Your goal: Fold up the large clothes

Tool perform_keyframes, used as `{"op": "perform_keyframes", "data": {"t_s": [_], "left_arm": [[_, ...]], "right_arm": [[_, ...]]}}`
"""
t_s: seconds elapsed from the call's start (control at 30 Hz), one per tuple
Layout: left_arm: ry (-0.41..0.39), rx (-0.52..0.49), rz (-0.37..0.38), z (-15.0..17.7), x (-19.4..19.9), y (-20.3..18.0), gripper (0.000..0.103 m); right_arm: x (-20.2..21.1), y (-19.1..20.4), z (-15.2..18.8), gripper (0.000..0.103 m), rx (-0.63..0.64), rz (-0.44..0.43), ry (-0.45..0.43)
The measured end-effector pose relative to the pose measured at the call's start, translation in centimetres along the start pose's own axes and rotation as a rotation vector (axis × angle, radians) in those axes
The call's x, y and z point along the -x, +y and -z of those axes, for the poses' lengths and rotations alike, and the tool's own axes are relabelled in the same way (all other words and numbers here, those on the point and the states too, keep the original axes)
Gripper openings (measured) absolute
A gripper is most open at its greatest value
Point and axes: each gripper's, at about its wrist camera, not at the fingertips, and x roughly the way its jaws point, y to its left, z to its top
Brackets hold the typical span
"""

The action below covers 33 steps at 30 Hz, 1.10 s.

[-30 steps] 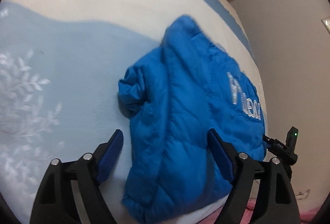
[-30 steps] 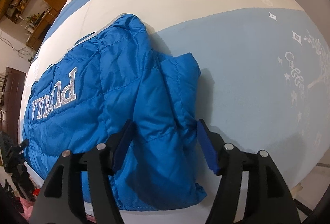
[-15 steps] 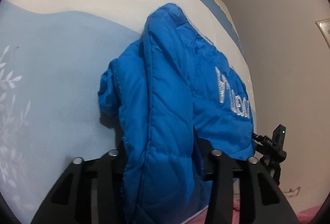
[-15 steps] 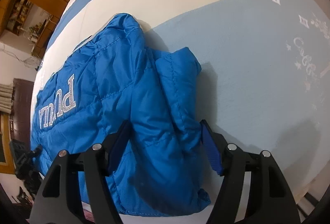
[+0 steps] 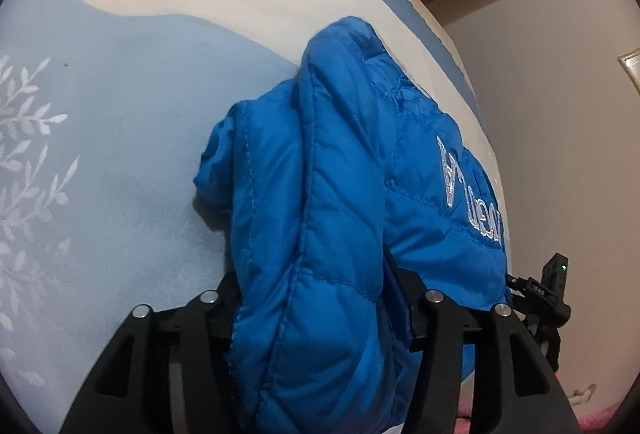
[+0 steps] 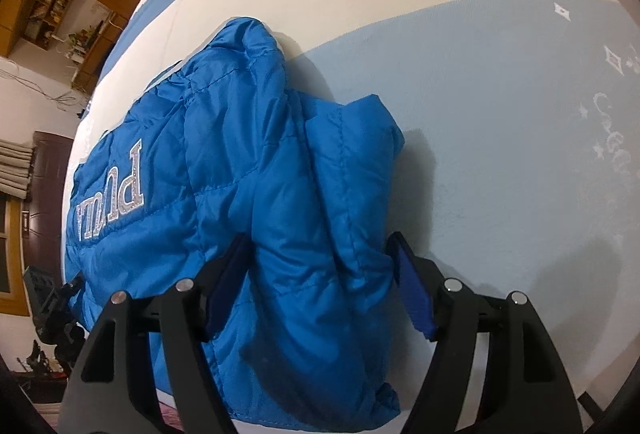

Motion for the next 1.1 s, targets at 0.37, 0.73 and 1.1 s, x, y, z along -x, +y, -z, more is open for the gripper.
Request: {"op": "perform_keyframes", "data": {"t_s": [0.37,0.73,1.1], "left_arm": [[-0.065,-0.025,-0.099,-0.3,2.7,-5.2,0.039],[-0.148,-0.202,-0.115,0.0,6.0,-18.3,0.036],[-0.027,-0.332,-0.132,1.4,-1.2,-29.2,0.037]], "right_arm": [[2.7,1.7,-0.6,0.068,0.116,0.038,-0.027],[8.2,4.6,-0.9,0.066,0.228,0.143,-0.039],[11.2,5.7,-0.4,0.066,0.308,0.170,-0.041]]}}
